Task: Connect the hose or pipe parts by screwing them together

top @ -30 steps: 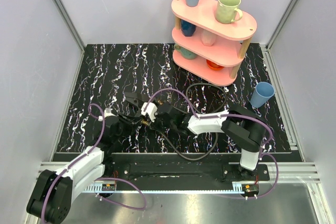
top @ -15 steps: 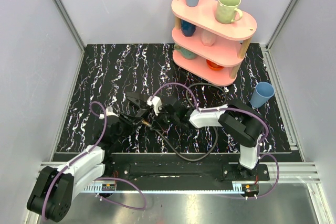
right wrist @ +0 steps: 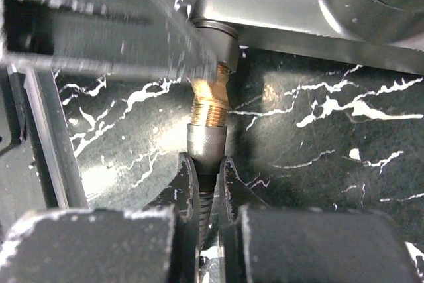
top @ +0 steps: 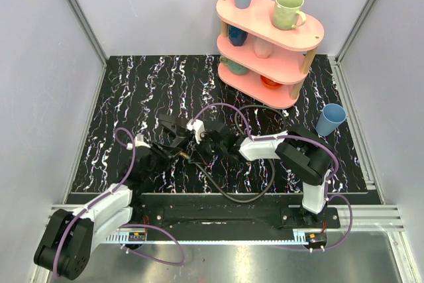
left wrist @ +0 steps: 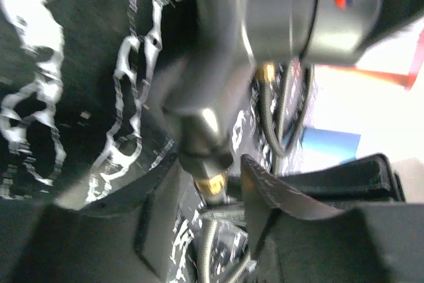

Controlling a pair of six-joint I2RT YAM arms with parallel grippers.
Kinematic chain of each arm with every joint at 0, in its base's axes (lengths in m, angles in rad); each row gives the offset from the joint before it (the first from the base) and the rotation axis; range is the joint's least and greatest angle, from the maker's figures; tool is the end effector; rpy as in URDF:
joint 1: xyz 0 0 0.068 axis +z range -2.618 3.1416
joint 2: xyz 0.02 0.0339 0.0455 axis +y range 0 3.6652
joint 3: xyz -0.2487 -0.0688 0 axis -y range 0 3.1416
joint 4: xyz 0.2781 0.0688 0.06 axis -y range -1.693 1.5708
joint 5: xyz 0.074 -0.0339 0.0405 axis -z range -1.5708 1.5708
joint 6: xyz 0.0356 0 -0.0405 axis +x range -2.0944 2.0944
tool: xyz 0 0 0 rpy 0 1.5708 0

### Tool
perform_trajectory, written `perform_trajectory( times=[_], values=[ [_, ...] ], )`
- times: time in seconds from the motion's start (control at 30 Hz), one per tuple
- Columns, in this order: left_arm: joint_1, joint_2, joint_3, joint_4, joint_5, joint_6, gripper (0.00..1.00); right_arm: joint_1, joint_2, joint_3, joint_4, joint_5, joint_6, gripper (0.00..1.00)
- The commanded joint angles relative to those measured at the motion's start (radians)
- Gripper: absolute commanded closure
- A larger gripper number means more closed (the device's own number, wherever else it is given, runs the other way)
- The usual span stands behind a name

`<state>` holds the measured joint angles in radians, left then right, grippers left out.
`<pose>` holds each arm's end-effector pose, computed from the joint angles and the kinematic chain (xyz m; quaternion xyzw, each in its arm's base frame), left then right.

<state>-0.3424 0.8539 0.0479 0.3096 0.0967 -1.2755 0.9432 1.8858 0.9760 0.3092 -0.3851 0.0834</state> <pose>0.1766 -0.0666 0.0898 -0.3639 0.7776 -0.3985 0.3228 0.2261 0.3344 0.1068 -0.4430 0.7521 0.3722 0.3156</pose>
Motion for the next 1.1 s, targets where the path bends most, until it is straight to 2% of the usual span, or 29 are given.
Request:
perform_trajectory(
  times=[0.0,0.13,0.33,0.6,0.77,1.07],
  values=[
    [-0.024,0.002,-0.006,0.149,0.153,0.008,0.49,-0.001,-0.002,0.056,0.202,-0.024,0.018,1.00],
    [-0.024,0.013,-0.006,0.172,0.147,0.005,0.40,-0.001,0.001,0.059,0.206,-0.029,0.022,1.00],
    [-0.024,0.008,-0.006,0.138,0.127,0.013,0.34,-0.001,0.009,0.063,0.205,-0.023,0.024,1.00],
    [-0.024,-0.111,0.024,-0.108,0.020,0.031,0.24,-0.001,0.015,0.058,0.205,-0.009,0.026,1.00],
    [-0.011,-0.161,0.017,-0.119,-0.009,0.016,0.24,-0.001,0.013,0.053,0.205,-0.006,0.026,1.00],
    [0.055,-0.038,0.049,-0.041,0.028,0.025,0.28,-0.001,0.010,0.056,0.205,-0.009,0.029,1.00]
  ],
)
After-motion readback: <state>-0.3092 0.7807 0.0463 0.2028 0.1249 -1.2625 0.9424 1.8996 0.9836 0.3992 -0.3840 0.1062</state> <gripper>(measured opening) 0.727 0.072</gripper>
